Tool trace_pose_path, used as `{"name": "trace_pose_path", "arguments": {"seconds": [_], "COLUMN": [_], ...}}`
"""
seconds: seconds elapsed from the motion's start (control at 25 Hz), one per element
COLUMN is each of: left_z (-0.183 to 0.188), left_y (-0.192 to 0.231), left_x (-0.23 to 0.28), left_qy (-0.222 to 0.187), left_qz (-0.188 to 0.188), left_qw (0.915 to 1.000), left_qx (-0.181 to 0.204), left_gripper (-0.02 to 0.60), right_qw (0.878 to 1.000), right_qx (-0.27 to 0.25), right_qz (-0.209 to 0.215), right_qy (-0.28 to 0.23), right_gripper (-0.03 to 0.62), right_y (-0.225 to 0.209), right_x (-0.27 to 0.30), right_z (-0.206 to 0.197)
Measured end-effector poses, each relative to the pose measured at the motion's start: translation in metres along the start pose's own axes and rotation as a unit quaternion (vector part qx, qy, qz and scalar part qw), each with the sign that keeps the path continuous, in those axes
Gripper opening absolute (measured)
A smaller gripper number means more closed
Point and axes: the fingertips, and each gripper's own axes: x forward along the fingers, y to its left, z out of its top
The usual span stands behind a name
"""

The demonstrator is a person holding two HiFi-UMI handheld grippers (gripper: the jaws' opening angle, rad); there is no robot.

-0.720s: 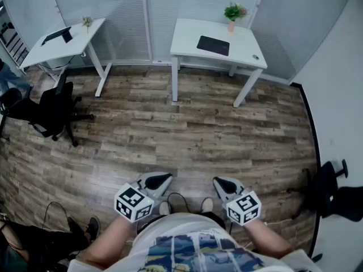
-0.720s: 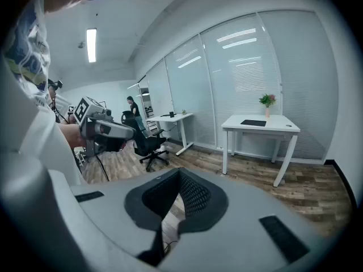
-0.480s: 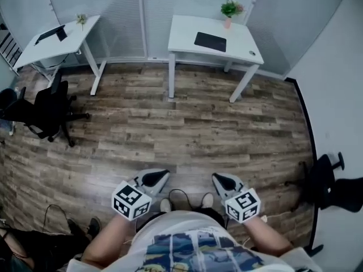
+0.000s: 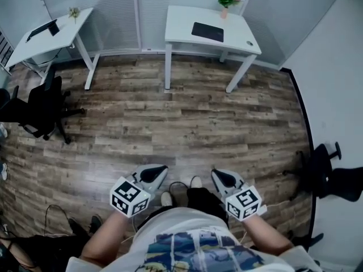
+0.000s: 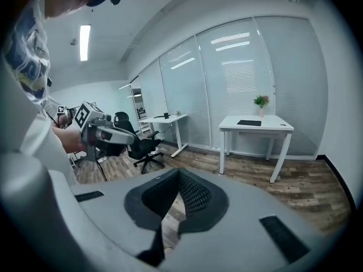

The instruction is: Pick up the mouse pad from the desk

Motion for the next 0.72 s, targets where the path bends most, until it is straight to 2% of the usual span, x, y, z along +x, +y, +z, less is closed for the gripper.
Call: {"name": "trace_pose_path", "arguments": {"seconds": [0.12,0.36,0.48,0.6,0.72], "left_z": [0.004,0.035,0.059,0.091,0.118], "left_y": [0.003,0.03,0.041,0.052,0.063], "left_x": [0.018,0.075,0.11,0.151,0.192], "left_qy": [0.004,0.019,0.022,0.025,0.024], "left_qz": [-0.005,-0.007,-0.004,0.001,0.004], "left_qw": [1.0,0.9997,0.9996,0.9991,0.9992], "left_qx": [-0.001,0.013,0.016,0.035,0.033], "left_gripper": [0.003,0.003,0.003,0.003,0.003], "right_qw": [1.0,1.0,1.0,0.999,0.999], "right_qx": [0.006,0.015,0.016,0.01,0.009], "right_qz": [-0.009,-0.019,-0.015,-0.007,-0.003], "right_qy": [0.003,-0.01,-0.022,-0.033,-0.038], "right_gripper": [0.018,0.046,0.051,0.051,0.051], "right_y": [-0.019,-0.087,-0.128,-0.171,-0.214], "right_x": [0.001,0.032,0.046,0.06,0.071], "right_z": [-0.001,0.019,0.04,0.061,0.076]}}
